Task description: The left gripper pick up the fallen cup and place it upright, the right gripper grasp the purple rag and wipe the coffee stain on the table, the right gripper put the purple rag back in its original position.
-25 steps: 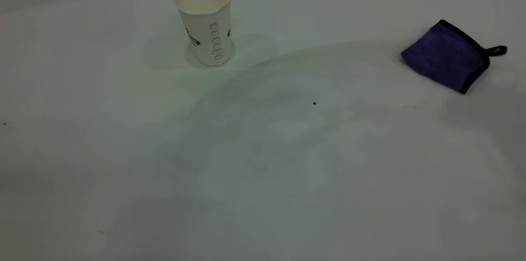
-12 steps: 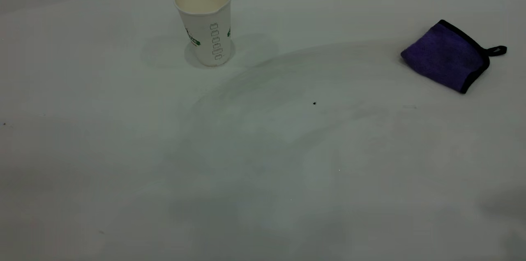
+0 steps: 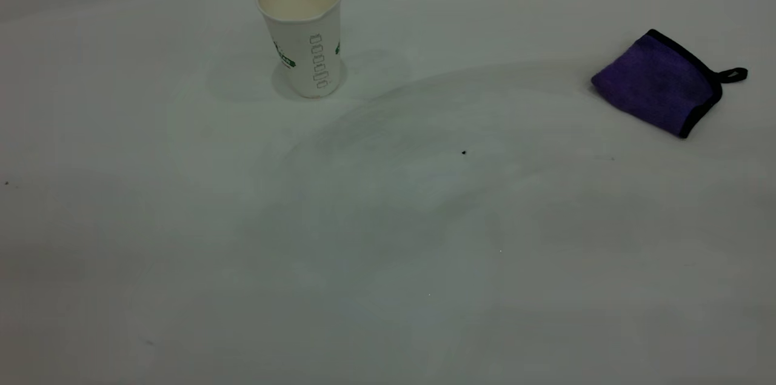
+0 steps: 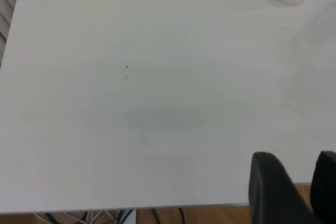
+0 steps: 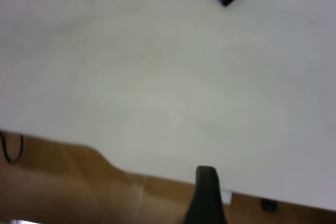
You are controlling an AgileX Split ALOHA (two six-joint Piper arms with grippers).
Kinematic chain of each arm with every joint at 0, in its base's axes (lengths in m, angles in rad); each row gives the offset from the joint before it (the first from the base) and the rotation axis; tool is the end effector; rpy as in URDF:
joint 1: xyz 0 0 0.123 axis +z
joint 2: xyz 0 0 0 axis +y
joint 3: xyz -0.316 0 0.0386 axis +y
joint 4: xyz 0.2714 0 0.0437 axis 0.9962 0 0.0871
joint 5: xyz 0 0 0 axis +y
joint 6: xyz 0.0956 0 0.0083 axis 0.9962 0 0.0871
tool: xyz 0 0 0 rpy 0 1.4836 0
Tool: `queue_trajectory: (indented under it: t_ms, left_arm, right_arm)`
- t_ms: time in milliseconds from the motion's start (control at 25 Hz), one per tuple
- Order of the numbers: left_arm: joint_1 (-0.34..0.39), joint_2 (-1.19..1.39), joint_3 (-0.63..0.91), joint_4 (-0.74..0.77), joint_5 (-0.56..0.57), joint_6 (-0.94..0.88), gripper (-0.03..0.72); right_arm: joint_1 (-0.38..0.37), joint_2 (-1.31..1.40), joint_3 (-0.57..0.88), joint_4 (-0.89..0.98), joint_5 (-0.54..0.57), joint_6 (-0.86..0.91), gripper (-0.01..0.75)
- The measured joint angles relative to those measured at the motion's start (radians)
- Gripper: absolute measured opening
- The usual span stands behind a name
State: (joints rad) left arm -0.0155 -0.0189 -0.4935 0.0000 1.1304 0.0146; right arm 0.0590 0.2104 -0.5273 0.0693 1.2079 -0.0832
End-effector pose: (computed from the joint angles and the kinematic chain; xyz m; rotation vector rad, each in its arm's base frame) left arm -0.0188 0.0003 0.2781 0.0316 2.1014 -0.0005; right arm 0.0094 0.0068 0.2839 -0.1704 2.3669 0.0771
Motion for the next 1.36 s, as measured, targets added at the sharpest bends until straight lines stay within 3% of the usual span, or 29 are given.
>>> queue_trajectory:
  t_ms: [440,760,1360]
  left_arm:
    - [0.000,0.000,0.000,0.000,0.000,0.000,0.252]
    - [0.000,0.000,0.000,0.000,0.000,0.000,0.252]
    - [0.000,0.000,0.000,0.000,0.000,0.000,0.252]
  right_arm:
    - [0.000,-0.225,0.058,-0.019,-0.062,0.013,0.625]
    - [-0.006,-0.227,0.058,-0.030,-0.062,0.020,0.597]
    - [-0.007,-0.227,0.058,-0.030,-0.062,0.022,0.470]
